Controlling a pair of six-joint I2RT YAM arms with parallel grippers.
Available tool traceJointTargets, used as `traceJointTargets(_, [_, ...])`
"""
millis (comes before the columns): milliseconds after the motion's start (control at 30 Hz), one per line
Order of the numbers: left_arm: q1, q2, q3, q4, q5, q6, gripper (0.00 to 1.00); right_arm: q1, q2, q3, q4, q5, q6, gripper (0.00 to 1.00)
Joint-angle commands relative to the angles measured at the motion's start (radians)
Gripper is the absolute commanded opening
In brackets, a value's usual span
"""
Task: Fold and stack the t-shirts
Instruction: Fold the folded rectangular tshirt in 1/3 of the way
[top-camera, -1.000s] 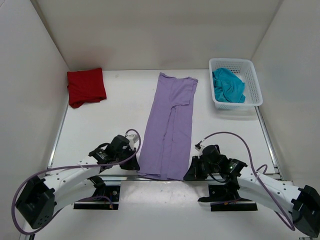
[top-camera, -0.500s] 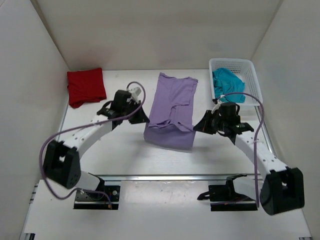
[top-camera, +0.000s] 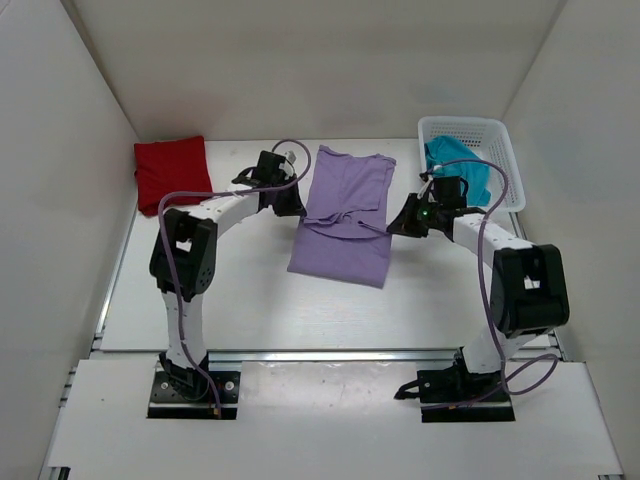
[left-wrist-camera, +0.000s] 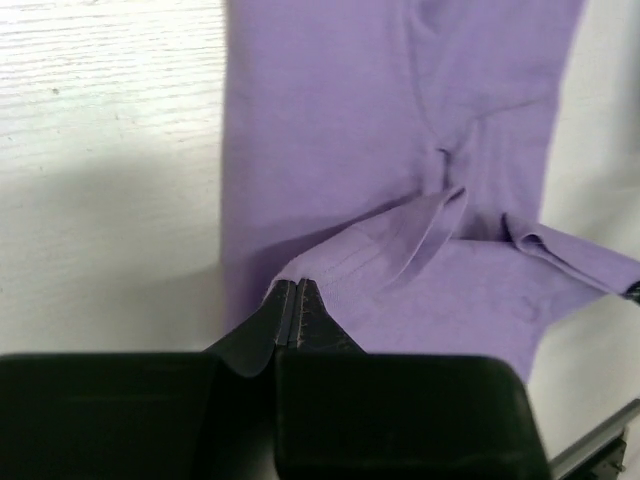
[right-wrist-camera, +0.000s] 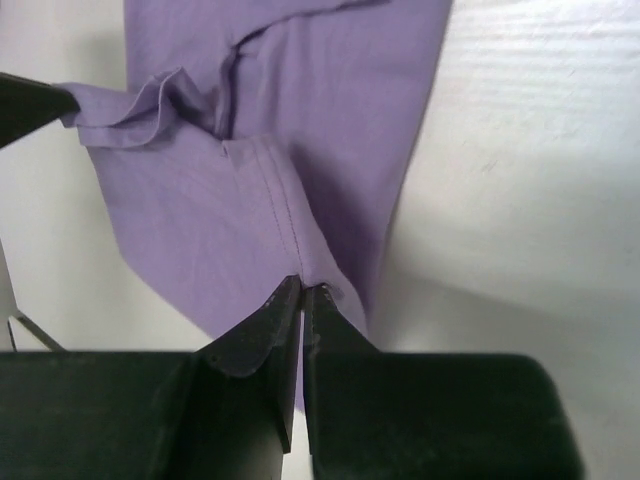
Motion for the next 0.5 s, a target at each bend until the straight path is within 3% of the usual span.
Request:
traceJointTargets(0, [0.017,0.027,0.079,0.004,0.0,-0.001,0.0,-0.038,0.064,0.059,0.094,-0.034,-0.002,0.0])
traceJointTargets(133, [0.026,0.079,0.103,0.049,0.008,-0.028,0.01,-0.061,0.11,0.066,0.157,-0.04,0.031,0.0])
traceJointTargets(267, [0.049,0.11,0.112,0.079,0.06,-0.062,0.15,-0.077,0.188,0.122,0.152,-0.059,0.032,0.02])
traceJointTargets(367, [0.071,0.07,0.053,0.154,0.08,-0.099,0.36,-0.074,0.193,0.135,0.174,-0.053,0.055,0.12])
traceJointTargets(467, [0.092,-0.031,-0.03,0.228,0.053,-0.104,0.41,-0.072,0.127,0.144,0.157,-0.033,0.055,0.26])
